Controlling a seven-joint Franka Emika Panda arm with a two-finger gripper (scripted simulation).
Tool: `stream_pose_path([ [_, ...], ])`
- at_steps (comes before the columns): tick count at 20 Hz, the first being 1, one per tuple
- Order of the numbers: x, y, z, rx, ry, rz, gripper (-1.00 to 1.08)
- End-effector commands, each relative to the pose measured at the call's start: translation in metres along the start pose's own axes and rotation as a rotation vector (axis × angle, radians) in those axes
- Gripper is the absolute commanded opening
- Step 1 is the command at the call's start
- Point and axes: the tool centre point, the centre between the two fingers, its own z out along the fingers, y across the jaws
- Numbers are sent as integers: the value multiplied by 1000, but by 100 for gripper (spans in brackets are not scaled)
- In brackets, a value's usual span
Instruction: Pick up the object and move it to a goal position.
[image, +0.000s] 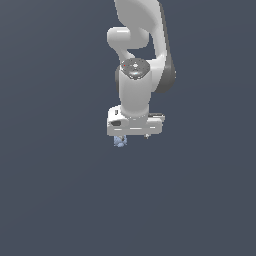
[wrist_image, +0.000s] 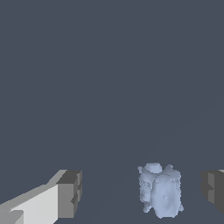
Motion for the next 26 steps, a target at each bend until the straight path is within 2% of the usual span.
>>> stream_pose_path([
  [1,0,0,0,0,0,0,100],
  [4,-1,7,-1,-5,-1,5,100],
  [9,-3,36,-6,-25,-6,24,100],
  [18,-9,39,1,-25,-6,17,100],
  [26,-34,48,30,-25,-9,-14,100],
])
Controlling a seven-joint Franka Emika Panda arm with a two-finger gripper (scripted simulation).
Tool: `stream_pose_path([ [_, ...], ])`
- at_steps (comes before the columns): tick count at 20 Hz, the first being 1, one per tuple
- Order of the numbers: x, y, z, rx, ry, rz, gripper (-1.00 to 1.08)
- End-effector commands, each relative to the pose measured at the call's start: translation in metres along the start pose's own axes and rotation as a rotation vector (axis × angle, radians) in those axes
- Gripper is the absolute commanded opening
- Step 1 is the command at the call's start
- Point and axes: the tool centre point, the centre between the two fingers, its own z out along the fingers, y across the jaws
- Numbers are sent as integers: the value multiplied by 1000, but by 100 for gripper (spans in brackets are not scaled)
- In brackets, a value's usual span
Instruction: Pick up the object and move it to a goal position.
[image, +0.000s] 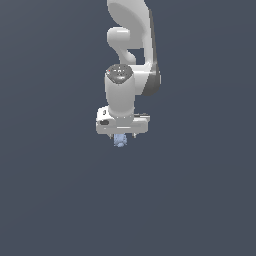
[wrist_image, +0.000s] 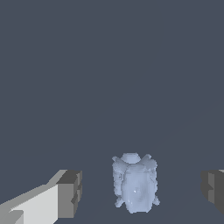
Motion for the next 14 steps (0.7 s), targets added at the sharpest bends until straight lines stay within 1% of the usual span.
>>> stream_pose_path([
  [1,-11,4,12,0,-2,-13,100],
  [8,-45,12,43,1,-4,-48,100],
  [14,-59,15,55,1,-5,-63,100],
])
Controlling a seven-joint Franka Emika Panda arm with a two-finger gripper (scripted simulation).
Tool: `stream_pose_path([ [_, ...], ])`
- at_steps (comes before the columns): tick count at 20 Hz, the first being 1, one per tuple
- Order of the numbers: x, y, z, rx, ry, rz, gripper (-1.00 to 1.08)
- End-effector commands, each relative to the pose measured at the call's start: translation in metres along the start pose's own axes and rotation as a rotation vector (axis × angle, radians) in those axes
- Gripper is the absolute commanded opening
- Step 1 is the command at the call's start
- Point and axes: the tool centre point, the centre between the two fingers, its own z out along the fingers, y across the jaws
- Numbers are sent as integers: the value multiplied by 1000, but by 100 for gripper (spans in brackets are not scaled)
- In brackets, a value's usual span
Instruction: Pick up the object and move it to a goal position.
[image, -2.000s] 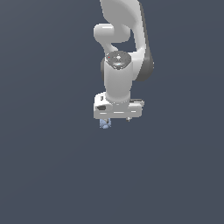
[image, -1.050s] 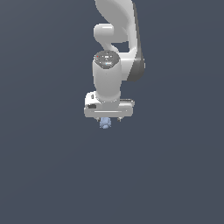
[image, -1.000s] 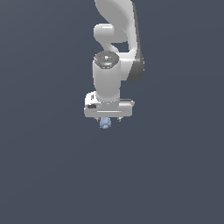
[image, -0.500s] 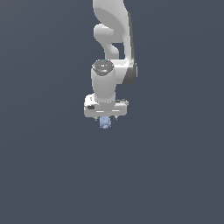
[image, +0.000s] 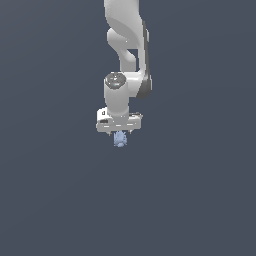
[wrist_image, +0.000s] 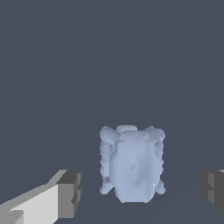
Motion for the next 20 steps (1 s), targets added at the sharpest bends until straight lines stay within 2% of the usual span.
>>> stream_pose_path([
  [1,-4,0,3,0,1,-5,100],
  [8,-4,1,8,0,0,-4,100],
  [20,-5,1,53,0,0,-5,100],
])
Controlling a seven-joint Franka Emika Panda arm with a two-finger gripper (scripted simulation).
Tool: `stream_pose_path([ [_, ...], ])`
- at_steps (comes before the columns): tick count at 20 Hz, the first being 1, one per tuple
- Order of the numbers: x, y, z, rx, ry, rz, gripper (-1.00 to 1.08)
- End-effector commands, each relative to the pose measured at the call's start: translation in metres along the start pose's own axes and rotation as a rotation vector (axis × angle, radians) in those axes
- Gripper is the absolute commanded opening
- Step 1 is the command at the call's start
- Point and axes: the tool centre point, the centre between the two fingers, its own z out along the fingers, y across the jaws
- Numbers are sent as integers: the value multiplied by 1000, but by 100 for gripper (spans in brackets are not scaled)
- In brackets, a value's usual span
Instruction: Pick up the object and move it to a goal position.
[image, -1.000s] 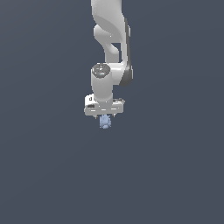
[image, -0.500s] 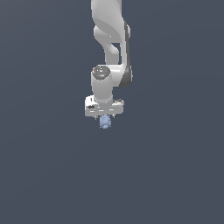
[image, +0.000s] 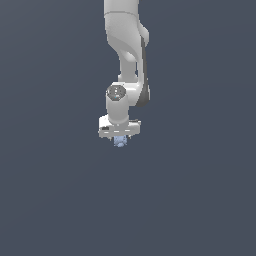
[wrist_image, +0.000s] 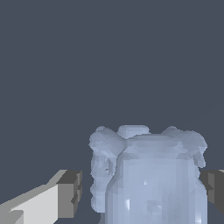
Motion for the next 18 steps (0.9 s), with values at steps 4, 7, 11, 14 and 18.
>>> stream_pose_path([
  [4,1,0,4,0,1,0,-100],
  [7,1,0,4,0,1,0,-100],
  [11,1,0,4,0,1,0,-100],
  [14,1,0,3,0,2,0,-100],
  [18,5,-4,-2,0,2,0,-100],
])
